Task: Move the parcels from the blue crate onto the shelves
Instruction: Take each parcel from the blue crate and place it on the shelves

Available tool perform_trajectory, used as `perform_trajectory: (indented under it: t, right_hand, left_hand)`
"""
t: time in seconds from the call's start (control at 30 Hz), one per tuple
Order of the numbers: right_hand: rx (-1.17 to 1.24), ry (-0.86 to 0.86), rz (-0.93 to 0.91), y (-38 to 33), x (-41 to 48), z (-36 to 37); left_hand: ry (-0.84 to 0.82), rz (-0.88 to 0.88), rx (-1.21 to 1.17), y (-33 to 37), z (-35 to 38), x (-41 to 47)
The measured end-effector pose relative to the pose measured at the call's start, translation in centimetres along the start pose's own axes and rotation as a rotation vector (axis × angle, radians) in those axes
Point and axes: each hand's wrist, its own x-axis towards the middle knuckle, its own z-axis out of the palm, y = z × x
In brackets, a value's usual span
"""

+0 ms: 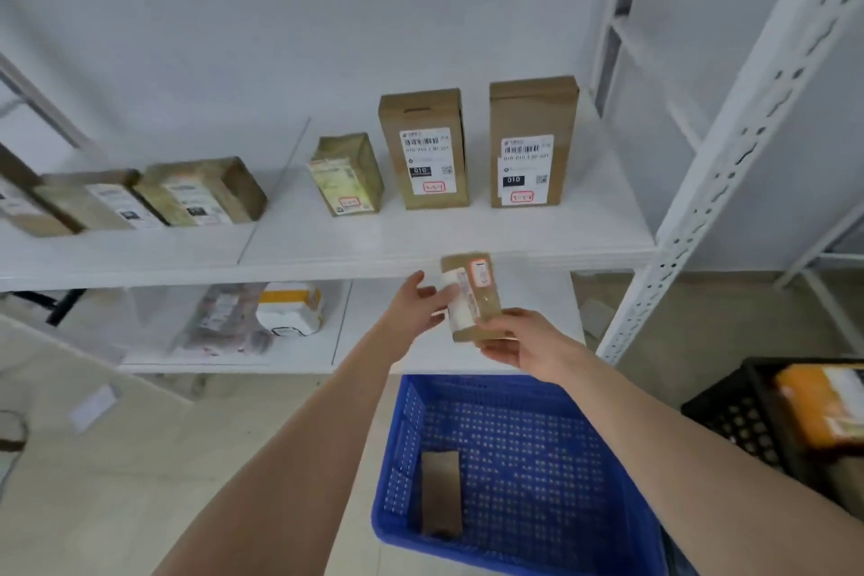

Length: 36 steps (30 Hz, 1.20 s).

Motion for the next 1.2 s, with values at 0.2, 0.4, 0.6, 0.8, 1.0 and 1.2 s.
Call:
perform_trajectory:
  t: [0.2, 0.4, 0.6, 0.8, 1.0, 1.2]
  right_hand:
    - [-0.074, -0.008, -0.079, -2.0, -1.8, 4.2]
    - [0.126, 0.133, -0.229, -4.5, -1.1, 8.5]
    - [0.349, 0.194, -0.26, -3.9, -0.1, 14.4]
    - [0.256, 0.256, -0.252, -3.6, 0.4, 16.5]
    - [0.167, 0.303, -0.274, -3.7, 1.0, 17.5]
    - [0.139, 0.276, -0.286, -3.9, 1.0, 19.2]
  left_hand:
    - [-0.174, 0.077, 0.298, 3.8, -3.3, -2.0]
    - [-0.251, 0.183, 0.43, 6.5, -9.1, -1.1]
    - [-0.181, 0.196, 0.279, 7.1, -15.1, 0.4]
    - [-0.191, 0.234, 0.215, 7.1, -17.5, 0.5]
    - [-0.139, 0.248, 0.275, 6.0, -18.4, -0.3]
    - [-0.021, 0.265, 0.31, 6.0, -19.9, -1.0]
